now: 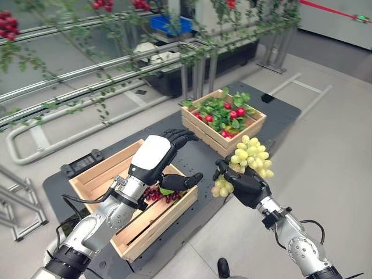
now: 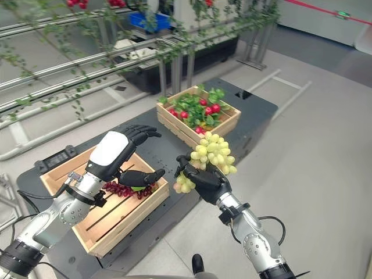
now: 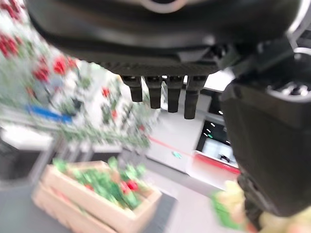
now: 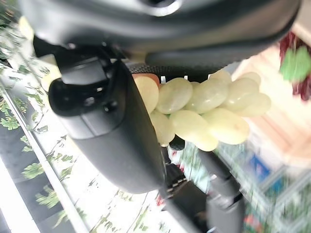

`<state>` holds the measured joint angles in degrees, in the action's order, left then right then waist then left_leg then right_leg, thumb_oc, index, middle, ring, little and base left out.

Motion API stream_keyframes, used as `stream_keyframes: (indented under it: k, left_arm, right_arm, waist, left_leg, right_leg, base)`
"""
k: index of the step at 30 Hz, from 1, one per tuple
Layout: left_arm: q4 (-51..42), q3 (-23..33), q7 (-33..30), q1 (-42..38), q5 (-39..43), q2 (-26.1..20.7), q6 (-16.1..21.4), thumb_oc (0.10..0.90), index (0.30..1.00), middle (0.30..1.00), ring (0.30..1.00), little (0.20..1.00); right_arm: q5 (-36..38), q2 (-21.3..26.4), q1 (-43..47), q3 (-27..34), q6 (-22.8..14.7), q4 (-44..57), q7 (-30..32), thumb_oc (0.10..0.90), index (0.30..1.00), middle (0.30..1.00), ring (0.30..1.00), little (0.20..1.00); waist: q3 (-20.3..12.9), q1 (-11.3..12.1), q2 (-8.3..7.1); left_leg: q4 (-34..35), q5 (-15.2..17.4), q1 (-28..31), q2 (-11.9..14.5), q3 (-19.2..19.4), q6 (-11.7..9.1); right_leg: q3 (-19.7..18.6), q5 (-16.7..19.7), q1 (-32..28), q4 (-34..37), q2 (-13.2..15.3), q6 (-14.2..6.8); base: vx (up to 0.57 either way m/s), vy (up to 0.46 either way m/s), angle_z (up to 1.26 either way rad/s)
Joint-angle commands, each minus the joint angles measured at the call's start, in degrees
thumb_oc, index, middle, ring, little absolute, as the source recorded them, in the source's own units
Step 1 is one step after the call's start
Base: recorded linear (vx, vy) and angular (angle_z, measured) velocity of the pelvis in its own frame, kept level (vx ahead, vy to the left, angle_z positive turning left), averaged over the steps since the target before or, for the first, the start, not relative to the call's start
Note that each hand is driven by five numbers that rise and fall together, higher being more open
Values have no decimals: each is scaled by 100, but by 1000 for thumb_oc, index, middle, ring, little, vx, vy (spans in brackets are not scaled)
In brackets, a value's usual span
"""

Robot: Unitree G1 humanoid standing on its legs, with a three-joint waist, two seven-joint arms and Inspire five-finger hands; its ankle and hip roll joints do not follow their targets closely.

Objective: Pick up the fruits from the basket on one side to the basket on the other side

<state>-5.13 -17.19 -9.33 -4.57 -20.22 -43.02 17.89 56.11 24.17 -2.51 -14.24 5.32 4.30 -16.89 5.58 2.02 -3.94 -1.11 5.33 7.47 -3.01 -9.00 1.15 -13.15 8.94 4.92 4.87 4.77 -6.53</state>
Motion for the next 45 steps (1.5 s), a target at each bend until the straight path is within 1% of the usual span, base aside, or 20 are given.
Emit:
stream_keyframes:
  k: [1,2,4,6,7,11,13,17,20,23,24,25,26,27,30,31,33,34,39,45]
  left_arm:
    - [-402,547,648,-405,1497,149,561,800,900,900,900,900]
    - [-457,513,1320,-429,2521,365,620,800,900,900,900,900]
    - [-386,412,1810,-508,3227,579,655,800,900,900,900,900]
    - [-401,196,2509,-586,4089,977,410,800,900,900,900,900]
    - [-402,168,2589,-587,4191,1023,376,800,900,900,900,900]
    - [-358,-56,3463,-556,5486,1539,-262,800,900,900,900,900]
    - [-247,-165,3624,-516,5824,1724,-532,800,900,900,900,900]
    - [-60,-302,3781,-375,6317,1949,-1020,800,900,900,900,900]
    - [-112,-460,3784,-259,6262,1961,-1070,800,900,900,900,900]
    - [-216,-475,3687,-56,6473,1888,-1138,800,900,900,900,900]
    - [-257,-466,3673,1,6721,1842,-1233,800,900,900,900,900]
    - [-263,-463,3662,5,6736,1841,-1245,800,900,900,900,900]
    - [-319,-416,3706,64,6915,1840,-1409,800,900,900,900,900]
    - [-331,-414,3734,92,7002,1839,-1468,800,900,900,900,900]
    - [-283,-454,3724,128,6999,1843,-1467,800,900,900,900,900]
    - [-248,-490,3687,148,7059,1839,-1375,800,900,900,900,900]
    - [-229,-500,3728,138,7108,1856,-1363,800,900,900,900,900]
    - [-210,-532,3682,97,7151,1913,-1346,800,900,900,900,900]
    - [-142,-659,3521,16,7257,2209,-1254,800,900,900,900,900]
    - [-234,-733,3688,22,7145,2319,-1372,800,900,900,900,900]
  right_arm:
    - [-39,-39,771,319,-802,386,-104,400,300,300,300,300]
    - [-129,-46,800,310,-887,321,-76,400,300,300,300,300]
    - [-178,-104,835,276,-954,207,-25,400,300,300,300,300]
    - [-280,-243,869,245,-923,83,-41,400,300,300,300,300]
    - [-310,-258,868,234,-921,81,-42,400,300,300,300,300]
    - [-548,-416,797,179,-875,-4,-301,400,300,300,300,300]
    - [-552,-482,790,128,-855,-44,-358,400,300,300,300,300]
    - [-430,-480,823,43,-882,-103,-523,400,300,300,300,300]
    - [-509,-500,869,-20,-982,-104,-588,400,300,300,300,300]
    - [-491,-522,940,-133,-1067,-27,-772,400,300,300,300,300]
    - [-493,-522,991,-147,-1160,-45,-834,400,300,300,300,300]
    - [-493,-524,994,-148,-1166,-50,-843,400,300,300,300,300]
    - [-490,-523,1034,-133,-1243,-103,-880,400,300,300,300,300]
    - [-493,-520,1060,-106,-1253,-97,-890,400,300,300,300,300]
    - [-455,-502,1117,-114,-1287,-66,-820,400,300,300,300,300]
    - [-353,-489,1146,-131,-1243,-29,-790,400,300,300,300,300]
    - [-320,-476,1137,-129,-1275,-7,-726,400,300,300,300,300]
    - [-310,-484,1100,-101,-1267,0,-725,400,300,300,300,300]
    - [-555,-566,811,38,-1421,128,-738,400,300,300,300,300]
    - [-624,-558,692,223,-1603,405,-589,400,300,300,300,300]
  waist:
    - [-61,45,74]
    - [-64,-7,131]
    - [-64,-48,176]
    - [-35,-131,253]
    - [-27,-140,260]
    - [67,-217,285]
    - [93,-197,269]
    - [120,-107,300]
    - [111,-23,317]
    - [150,151,362]
    - [125,262,353]
    - [130,271,352]
    - [101,371,333]
    - [95,403,322]
    - [40,440,290]
    - [-35,416,238]
    - [-67,383,224]
    - [-101,270,216]
    - [-192,-7,151]
    - [-217,-162,102]
  left_leg:
    - [-577,77,-602,-226,-236,-67]
    - [-331,20,-467,-156,-46,-51]
    - [-138,-2,-351,-132,36,-28]
    - [62,23,-221,-232,39,64]
    - [79,25,-211,-248,40,75]
    - [237,36,-144,-436,130,173]
    - [259,42,-121,-456,235,163]
    - [465,-74,-37,-356,623,186]
    - [537,-145,-55,-293,890,224]
    - [552,-215,-84,-166,1357,250]
    - [553,-200,-133,-92,1607,253]
    - [555,-196,-125,-86,1624,251]
    - [597,-174,-121,-18,1825,220]
    - [611,-164,-97,17,1896,197]
    - [611,-182,-108,97,2008,137]
    - [611,-188,-101,175,2142,72]
    - [611,-199,-96,205,2176,44]
    - [611,-216,-64,289,2275,2]
    - [611,-285,-143,518,2384,-156]
    - [611,-344,-202,665,2440,-265]
  right_leg:
    - [492,-512,-743,3,-276,15]
    - [539,-499,-729,2,-209,-16]
    - [574,-495,-696,-32,-154,-60]
    - [504,-442,-384,-282,-66,-216]
    - [497,-426,-333,-320,-48,-239]
    - [454,-20,123,-469,194,-477]
    - [656,171,251,-364,322,-529]
    - [1327,117,351,-832,373,-527]
    - [1737,37,355,-1183,453,-509]
    - [2523,-295,164,-1669,629,-435]
    - [2921,-358,-59,-1592,764,-374]
    - [2949,-363,-89,-1571,771,-372]
    - [3292,-393,-367,-1319,889,-354]
    - [3385,-433,-525,-1164,907,-364]
    - [3507,-538,-744,-923,886,-377]
    - [3539,-541,-900,-502,746,-399]
    - [3478,-570,-910,-415,672,-390]
    - [3304,-611,-908,-308,546,-308]
    - [3025,-597,-873,-28,269,-139]
    - [2873,-630,-767,13,117,-40]
  base:
    - [-108,299,-80]
    - [-93,241,-38]
    - [-142,354,-30]
    - [-170,367,-28]
    - [-182,320,-34]
    - [-149,238,-49]
    - [-108,136,-46]
    - [-112,39,-73]
    - [-127,-29,-80]
    - [-138,-82,-78]
    - [-113,-112,-120]
    - [-88,-177,-184]
    - [-47,-165,-180]
    - [-47,-185,-164]
    - [-2,-177,-83]
    - [18,-329,-76]
    - [30,-234,-60]
    - [32,-211,-52]
    - [21,-222,-24]
    - [-2,-149,-13]
